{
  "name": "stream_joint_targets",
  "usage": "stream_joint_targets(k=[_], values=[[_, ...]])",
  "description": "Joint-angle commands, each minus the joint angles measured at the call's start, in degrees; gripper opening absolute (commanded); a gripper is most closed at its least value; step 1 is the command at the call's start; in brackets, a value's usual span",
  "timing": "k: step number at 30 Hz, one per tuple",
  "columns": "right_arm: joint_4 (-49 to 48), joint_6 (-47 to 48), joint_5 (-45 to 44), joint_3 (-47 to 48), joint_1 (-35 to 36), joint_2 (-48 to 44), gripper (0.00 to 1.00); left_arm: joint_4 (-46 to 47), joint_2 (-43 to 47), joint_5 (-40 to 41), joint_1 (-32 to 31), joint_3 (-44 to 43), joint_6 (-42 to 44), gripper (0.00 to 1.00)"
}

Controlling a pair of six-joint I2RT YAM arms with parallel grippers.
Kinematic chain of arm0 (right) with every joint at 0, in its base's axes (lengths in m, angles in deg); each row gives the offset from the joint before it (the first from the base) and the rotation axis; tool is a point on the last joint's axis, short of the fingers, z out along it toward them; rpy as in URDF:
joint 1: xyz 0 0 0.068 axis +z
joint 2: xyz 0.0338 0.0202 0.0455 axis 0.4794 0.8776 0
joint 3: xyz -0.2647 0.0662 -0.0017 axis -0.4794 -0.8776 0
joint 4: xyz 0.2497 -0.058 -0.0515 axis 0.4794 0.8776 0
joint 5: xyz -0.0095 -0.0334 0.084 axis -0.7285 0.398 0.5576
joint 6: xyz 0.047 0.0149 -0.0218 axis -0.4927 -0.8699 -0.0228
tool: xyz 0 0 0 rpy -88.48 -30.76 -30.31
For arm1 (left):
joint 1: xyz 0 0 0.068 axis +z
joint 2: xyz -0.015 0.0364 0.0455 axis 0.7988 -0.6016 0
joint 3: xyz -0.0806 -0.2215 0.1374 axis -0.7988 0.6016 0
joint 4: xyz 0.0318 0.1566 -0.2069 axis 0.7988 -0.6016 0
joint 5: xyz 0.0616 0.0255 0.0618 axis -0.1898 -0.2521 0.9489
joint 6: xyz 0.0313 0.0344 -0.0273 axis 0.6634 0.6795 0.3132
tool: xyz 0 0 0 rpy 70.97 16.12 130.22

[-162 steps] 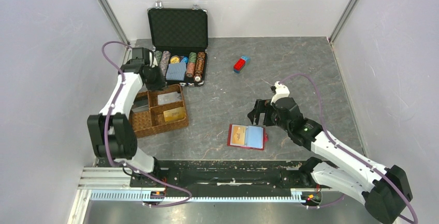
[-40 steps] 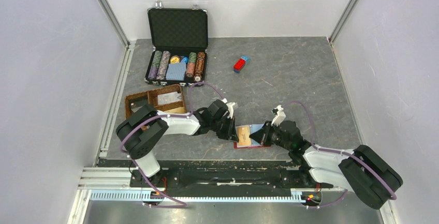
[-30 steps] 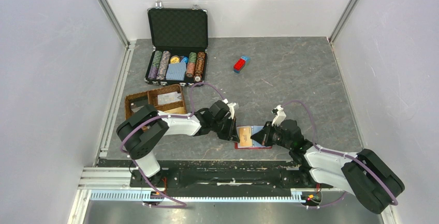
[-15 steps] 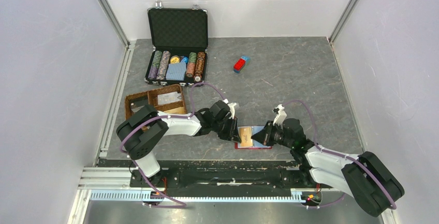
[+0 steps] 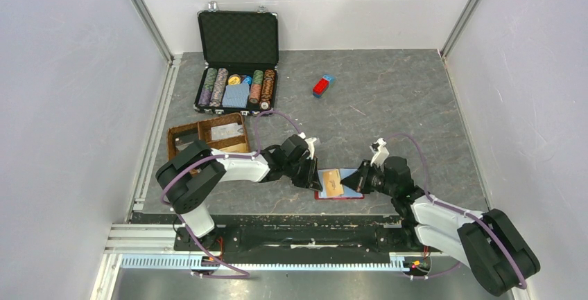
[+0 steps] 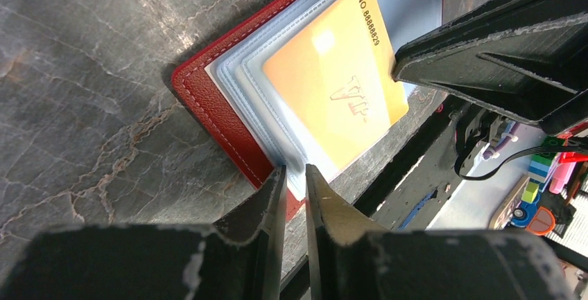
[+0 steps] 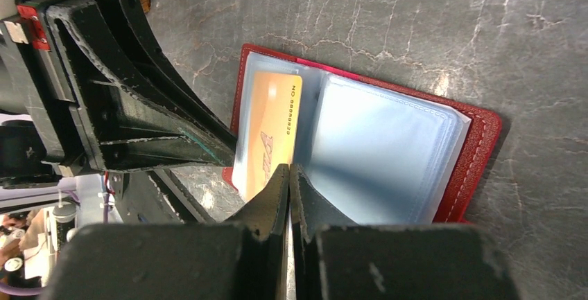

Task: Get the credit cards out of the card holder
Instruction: Remove the credit card from the card holder.

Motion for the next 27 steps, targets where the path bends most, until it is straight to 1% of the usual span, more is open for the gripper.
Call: stream_joint_targets(k=[1, 8, 11, 14, 17, 19, 23, 27], values=[[-3.4, -0.8, 3.2, -0.3, -1.8, -1.3, 0.00, -2.2, -2.0, 3.5, -1.0, 0.9, -0.2, 0.23], [4.2, 1.6, 2.0, 1.0, -2.8, -6.8, 0.00, -2.1, -1.6, 3.7, -1.0, 0.7, -0.4, 0.22], [4.7, 2.4, 4.8, 1.1, -2.9, -6.0, 0.00, -1.7, -1.1, 3.8, -1.0, 0.9, -0.7, 0.21], [3.9, 2.9, 5.6, 0.6, -2.8, -4.8, 0.00, -0.8, -1.0, 3.4, -1.0, 0.9, -1.0, 0.21], [1.5, 2.5, 6.9, 0.6, -2.8, -3.4, 0.12, -0.1, -1.4, 2.8, -1.0, 0.9, -1.3, 0.20], [0.4, 2.1, 7.3, 1.1, -2.9, -2.3, 0.15, 0.2, -1.8, 2.6, -1.0, 1.0, -1.6, 0.20], [0.1, 2.5, 7.2, 2.1, -2.8, 0.4, 0.23, 0.4, -1.8, 2.6, -1.0, 1.1, -1.8, 0.19], [-1.0, 2.4, 7.2, 1.9, -2.8, 2.9, 0.25, 0.4, -2.0, 2.3, -1.0, 1.1, -1.9, 0.19]])
